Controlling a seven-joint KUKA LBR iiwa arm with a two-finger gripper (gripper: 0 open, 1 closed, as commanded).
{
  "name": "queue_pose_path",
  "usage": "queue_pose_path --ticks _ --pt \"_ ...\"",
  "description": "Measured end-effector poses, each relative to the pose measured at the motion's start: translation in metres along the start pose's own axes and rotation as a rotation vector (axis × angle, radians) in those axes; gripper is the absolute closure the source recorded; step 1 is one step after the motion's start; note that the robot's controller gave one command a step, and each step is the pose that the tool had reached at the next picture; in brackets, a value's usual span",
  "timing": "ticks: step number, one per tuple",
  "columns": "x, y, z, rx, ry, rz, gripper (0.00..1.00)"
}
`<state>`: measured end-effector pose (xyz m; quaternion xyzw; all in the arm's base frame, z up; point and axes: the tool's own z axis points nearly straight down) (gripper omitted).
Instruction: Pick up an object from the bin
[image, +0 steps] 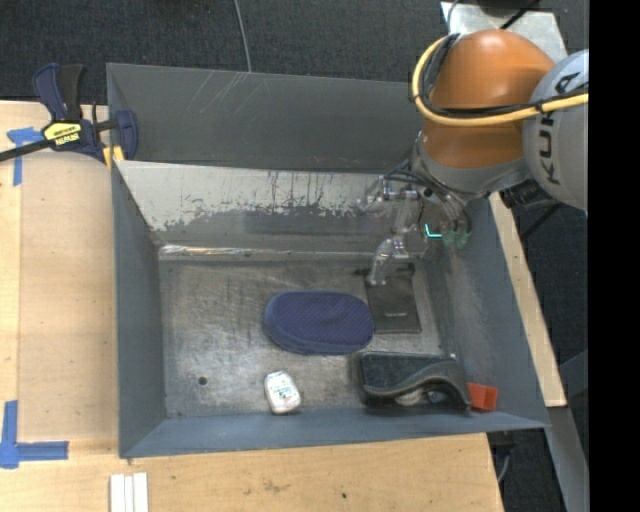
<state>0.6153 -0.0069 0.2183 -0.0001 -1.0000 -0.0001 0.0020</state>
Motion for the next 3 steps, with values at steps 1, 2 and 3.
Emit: queue_pose_path --ticks 1,2,3 --pt "0.028 0.079 0.133 0.004 -0.009 -0.227 0.00" --pt "0.027 0.078 0.130 0.003 -0.007 -0.223 1.00" --pt "0.033 0.070 -0.060 0.002 -0.017 -0.296 1.00"
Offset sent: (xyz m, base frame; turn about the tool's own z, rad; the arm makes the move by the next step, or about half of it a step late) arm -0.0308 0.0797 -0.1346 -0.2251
